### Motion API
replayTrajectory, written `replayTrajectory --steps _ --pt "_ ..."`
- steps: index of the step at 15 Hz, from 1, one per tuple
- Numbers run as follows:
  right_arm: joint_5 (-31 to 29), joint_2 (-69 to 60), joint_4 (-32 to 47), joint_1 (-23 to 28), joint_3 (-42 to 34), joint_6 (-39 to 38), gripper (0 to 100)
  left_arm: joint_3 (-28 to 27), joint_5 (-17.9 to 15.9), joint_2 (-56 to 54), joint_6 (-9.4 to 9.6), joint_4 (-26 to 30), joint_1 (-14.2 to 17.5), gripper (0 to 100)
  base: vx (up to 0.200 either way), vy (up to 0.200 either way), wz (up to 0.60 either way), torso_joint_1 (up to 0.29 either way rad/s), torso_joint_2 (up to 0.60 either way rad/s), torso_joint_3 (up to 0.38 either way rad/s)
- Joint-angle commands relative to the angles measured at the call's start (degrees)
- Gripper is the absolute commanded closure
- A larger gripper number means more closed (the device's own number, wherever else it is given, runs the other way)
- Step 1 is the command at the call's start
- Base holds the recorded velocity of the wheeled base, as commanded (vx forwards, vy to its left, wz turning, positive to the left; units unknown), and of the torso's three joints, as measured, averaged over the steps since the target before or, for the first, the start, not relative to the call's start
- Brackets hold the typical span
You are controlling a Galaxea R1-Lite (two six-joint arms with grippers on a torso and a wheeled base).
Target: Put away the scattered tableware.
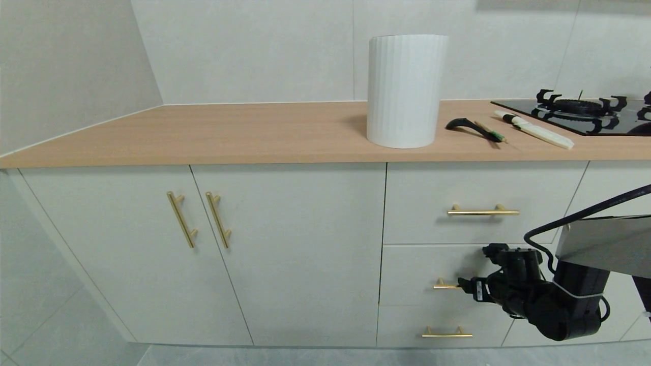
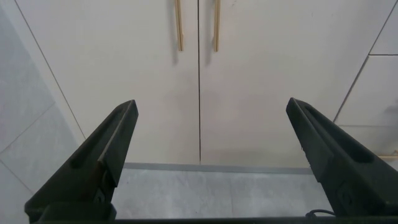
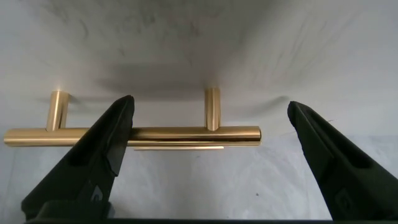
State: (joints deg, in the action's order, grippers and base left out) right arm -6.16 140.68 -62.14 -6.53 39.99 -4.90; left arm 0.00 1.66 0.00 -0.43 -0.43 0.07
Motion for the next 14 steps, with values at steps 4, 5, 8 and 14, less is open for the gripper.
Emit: replayTrajectory --steps 4,5,8,14 --pt "0.0 -0.8 1.6 -0.2 -1.1 0.9 0 0.0 0.0 0.0 -0.01 0.0 0.0 0 0.0 0.0 0.0 0.0 0.0 0.0" --pt "0.0 -1.1 1.8 -0.2 -1.3 0.9 0 0.0 0.0 0.0 -0.01 0.0 0.0 0 0.0 0.0 0.0 0.0 0.0 0.0" --pt "0.5 -8.6 9.9 -0.2 -4.4 2.5 0 0.0 0.0 0.0 -0.01 0.0 0.0 0 0.0 0.0 0.0 0.0 0.0 0.0" --pt "7.0 -40.2 42.4 -0.4 -3.5 3.2 0 0.0 0.0 0.0 -0.01 0.0 0.0 0 0.0 0.0 0.0 0.0 0.0 0.0"
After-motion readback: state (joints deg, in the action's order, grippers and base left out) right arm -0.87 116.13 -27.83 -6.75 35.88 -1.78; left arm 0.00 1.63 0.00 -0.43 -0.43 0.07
